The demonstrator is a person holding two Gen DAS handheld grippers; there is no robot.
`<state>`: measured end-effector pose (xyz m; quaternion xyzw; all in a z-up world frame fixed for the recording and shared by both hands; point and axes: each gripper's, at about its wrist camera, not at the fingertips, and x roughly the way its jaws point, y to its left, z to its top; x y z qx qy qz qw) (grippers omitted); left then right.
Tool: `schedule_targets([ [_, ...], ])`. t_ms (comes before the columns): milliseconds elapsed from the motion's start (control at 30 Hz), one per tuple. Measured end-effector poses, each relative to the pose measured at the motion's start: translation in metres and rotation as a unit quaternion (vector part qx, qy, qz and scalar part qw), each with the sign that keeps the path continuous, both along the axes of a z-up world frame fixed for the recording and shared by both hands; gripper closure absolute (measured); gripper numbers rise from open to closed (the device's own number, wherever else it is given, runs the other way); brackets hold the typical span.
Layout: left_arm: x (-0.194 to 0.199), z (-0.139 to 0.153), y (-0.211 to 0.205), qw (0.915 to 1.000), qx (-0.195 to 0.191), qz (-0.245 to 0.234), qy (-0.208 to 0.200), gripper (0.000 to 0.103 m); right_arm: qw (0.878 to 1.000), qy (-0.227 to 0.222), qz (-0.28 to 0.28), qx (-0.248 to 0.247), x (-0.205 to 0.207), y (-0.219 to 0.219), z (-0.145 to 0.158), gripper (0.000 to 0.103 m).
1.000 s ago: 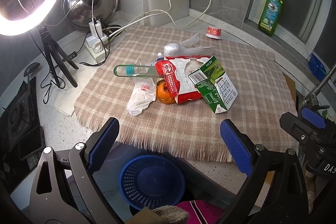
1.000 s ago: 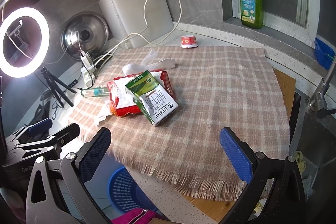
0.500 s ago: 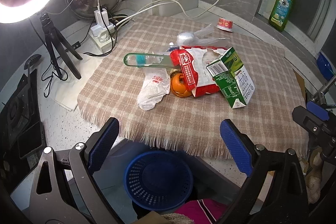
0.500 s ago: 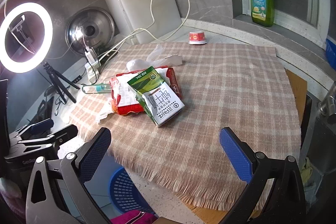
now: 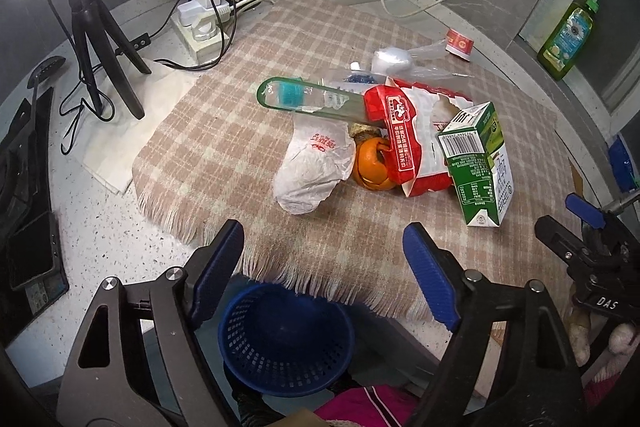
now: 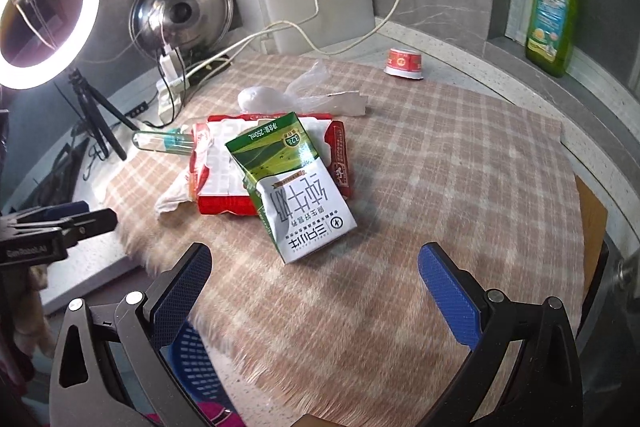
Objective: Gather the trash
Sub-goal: 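Grasp the white plastic bag with the left gripper while the right grasps the milk carton, then carry the bag and milk carton down over the blue wastebasket with both grippers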
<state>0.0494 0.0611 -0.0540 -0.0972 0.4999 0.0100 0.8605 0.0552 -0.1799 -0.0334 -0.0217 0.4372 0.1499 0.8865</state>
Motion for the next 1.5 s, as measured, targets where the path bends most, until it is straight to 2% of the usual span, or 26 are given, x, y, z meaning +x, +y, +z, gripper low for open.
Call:
schedule_targets([
  [100,0.005,0.004,0.003,1.0,0.0,-0.002,-0.006,0.019,1.0,0.006,0.012,-0.011,0.014,0.006,-0.007,0.001],
  [233,0.013,-0.001,0.009,0.9997,0.021,-0.004,-0.008,0.02,0.999,0.007,0.034,-0.025,0.028,0.015,-0.012,0.001],
  [300,0.017,-0.011,0.013,0.9997,0.025,-0.004,0.007,0.027,0.998,0.008,0.043,-0.035,0.034,0.021,-0.016,0.001],
  [533,0.037,-0.042,0.02,0.9989,-0.006,0.002,0.047,0.03,0.996,0.016,0.063,-0.054,0.05,0.037,-0.026,0.001],
  [867,0.075,-0.076,0.019,0.997,-0.011,0.002,0.076,0.03,0.995,0.035,0.069,-0.062,0.07,0.045,-0.037,0.001],
  [933,0.079,-0.083,0.02,0.9963,-0.016,0.006,0.085,0.038,0.995,0.039,0.073,-0.062,0.073,0.047,-0.039,0.001],
  [1067,0.083,-0.089,0.019,0.9963,-0.02,0.011,0.083,0.042,0.993,0.043,0.083,-0.068,0.076,0.051,-0.042,0.001],
  [1133,0.083,-0.089,0.019,0.9964,-0.02,0.013,0.081,0.054,0.993,0.047,0.086,-0.068,0.077,0.051,-0.043,0.001],
  [1167,0.083,-0.088,0.019,0.9965,-0.022,0.013,0.08,0.058,0.993,0.049,0.087,-0.065,0.078,0.05,-0.043,0.004],
  [1233,0.084,-0.089,0.02,0.9963,-0.023,0.018,0.081,0.077,0.993,0.056,0.088,-0.062,0.079,0.049,-0.044,0.01],
  [1333,0.083,-0.088,0.021,0.9959,-0.027,0.026,0.082,0.09,0.992,0.064,0.088,-0.055,0.081,0.046,-0.045,0.022],
  [1433,0.077,-0.086,0.021,0.996,-0.024,0.034,0.079,0.094,0.992,0.076,0.095,-0.037,0.082,0.042,-0.046,0.033],
  [1500,0.072,-0.082,0.02,0.9962,-0.021,0.04,0.075,0.095,0.992,0.077,0.097,-0.032,0.08,0.041,-0.045,0.036],
])
